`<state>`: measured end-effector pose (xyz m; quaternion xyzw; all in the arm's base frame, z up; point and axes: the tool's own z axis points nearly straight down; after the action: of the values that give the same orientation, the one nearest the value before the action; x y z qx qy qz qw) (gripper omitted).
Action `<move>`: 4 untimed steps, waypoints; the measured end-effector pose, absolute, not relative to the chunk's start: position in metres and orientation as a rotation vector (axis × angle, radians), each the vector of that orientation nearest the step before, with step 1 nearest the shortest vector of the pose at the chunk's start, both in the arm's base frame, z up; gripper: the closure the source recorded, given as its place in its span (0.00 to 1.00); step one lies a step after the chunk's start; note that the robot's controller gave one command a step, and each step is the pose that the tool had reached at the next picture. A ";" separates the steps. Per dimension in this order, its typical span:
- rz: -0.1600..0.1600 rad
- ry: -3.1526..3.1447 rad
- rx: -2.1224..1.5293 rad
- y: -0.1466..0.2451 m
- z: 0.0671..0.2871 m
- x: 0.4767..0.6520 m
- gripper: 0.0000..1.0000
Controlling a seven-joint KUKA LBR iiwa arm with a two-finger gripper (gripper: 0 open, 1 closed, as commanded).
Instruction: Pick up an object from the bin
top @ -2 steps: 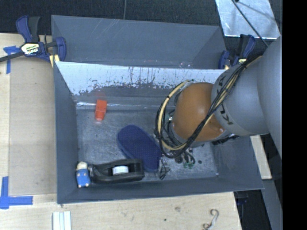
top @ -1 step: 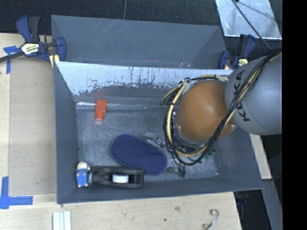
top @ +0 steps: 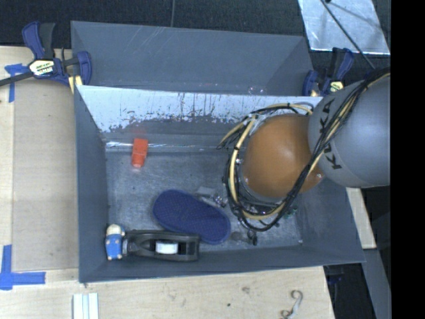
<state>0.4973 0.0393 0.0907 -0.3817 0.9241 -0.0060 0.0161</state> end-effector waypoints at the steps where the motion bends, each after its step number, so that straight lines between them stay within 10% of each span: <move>1: -0.015 2.885 -1.198 0.038 0.088 0.493 1.00; 2: -0.010 2.743 -1.518 -0.056 0.128 0.561 1.00; 3: -0.011 2.547 -1.822 -0.062 0.308 0.593 1.00; 4: 0.009 2.625 -1.732 -0.049 0.193 0.574 1.00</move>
Offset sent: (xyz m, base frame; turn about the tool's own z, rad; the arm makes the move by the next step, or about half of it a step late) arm 0.0000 0.0000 0.0000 0.0000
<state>0.5743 -0.0493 0.1934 -0.5506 0.8348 0.0028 -0.0017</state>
